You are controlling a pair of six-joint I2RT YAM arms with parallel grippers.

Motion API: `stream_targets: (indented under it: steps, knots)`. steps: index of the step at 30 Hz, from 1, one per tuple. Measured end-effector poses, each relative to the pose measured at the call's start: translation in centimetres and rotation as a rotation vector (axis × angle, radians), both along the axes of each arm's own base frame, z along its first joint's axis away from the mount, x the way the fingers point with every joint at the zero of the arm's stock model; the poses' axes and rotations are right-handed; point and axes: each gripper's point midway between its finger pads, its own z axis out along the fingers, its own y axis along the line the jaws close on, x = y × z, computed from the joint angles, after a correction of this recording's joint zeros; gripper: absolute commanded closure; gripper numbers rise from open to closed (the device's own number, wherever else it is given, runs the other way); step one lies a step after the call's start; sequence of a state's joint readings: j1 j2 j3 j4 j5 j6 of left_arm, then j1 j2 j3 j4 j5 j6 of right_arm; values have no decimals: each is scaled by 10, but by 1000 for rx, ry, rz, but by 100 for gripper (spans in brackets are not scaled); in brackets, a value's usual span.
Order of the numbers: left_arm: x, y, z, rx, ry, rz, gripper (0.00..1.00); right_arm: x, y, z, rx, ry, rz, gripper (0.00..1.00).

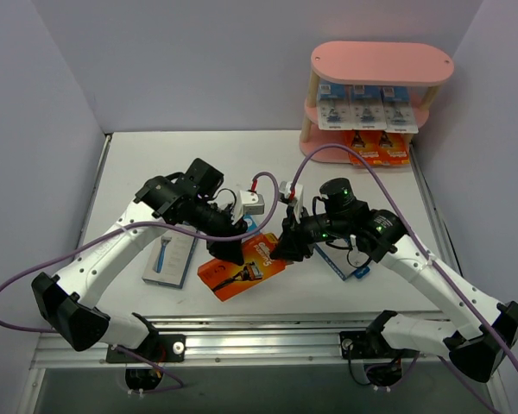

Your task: Place and organize the shaving razors onto the shelf

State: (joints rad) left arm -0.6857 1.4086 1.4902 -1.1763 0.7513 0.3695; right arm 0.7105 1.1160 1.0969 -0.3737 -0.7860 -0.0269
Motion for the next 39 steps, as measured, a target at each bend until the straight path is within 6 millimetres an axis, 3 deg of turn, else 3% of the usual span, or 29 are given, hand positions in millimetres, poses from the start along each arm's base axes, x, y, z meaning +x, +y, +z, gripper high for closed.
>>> stream_targets:
  steps: [10, 15, 19, 27, 29, 34, 35, 39]
  knots:
    - [9, 2, 1, 9, -18, 41, 98, 6, 3, -3, 0, -8, -13, 100]
    - [16, 3, 1, 9, -22, 78, 72, 12, 4, -6, -10, -8, -38, 100]
    - [29, 2, 1, -12, -38, 140, 62, 26, 3, -5, -1, -26, -98, 100]
    - [83, 5, 18, -154, -101, 329, 49, 58, -5, 3, 104, 13, -205, 100]
    - [91, 9, 24, -175, -112, 368, 39, 60, -5, 6, 116, 16, -214, 100]
    - [140, 45, 37, -161, -239, 600, 34, 53, -11, -6, 93, 105, -237, 100]
    - [149, 53, 39, -159, -266, 649, 27, 50, -12, -10, 85, 126, -239, 100]
    - [170, 84, 43, -159, -321, 820, 20, 46, -16, -21, 66, 184, -264, 100]
